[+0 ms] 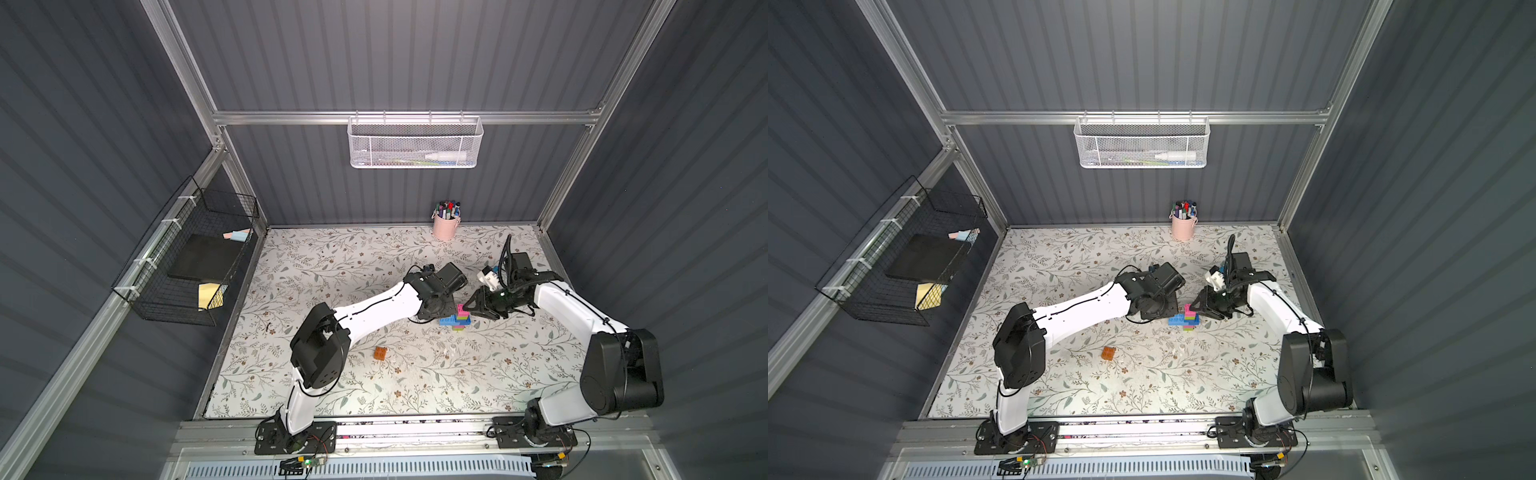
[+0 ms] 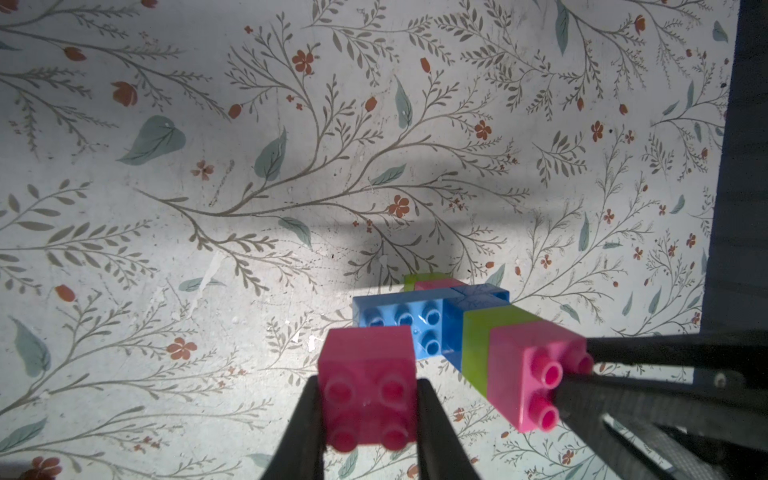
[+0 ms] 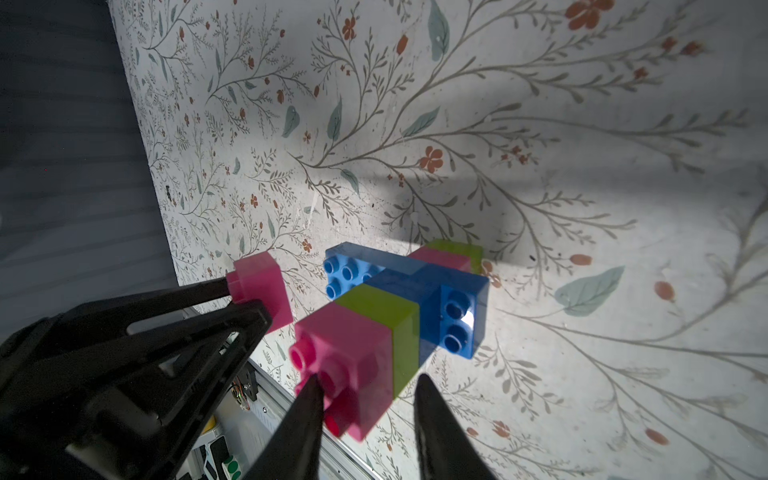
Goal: Assemble the number 4 with lego
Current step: Assemble the lego brick with the lego brick.
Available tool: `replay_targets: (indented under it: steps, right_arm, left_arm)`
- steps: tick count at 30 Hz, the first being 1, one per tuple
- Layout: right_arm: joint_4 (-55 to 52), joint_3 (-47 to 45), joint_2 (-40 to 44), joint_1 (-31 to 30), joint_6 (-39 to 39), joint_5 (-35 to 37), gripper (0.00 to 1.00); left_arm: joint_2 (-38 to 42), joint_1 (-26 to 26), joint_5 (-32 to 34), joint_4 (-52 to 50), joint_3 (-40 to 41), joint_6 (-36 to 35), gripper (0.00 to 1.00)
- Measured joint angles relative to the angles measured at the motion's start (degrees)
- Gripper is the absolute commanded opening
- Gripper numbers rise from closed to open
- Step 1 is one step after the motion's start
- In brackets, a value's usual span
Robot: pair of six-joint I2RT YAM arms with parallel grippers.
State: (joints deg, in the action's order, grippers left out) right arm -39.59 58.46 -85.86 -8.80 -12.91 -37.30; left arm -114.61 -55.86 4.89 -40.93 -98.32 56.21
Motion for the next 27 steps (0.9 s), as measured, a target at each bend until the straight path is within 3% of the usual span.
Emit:
replay_targets:
  steps: [27]
  right_arm:
    - [7.1, -3.6, 1.1, -1.8, -3.6, -3.1, 0.33]
  left_arm:
    - [0.2, 0.0, 0.5, -0.9, 0.6, 0.0, 0.12]
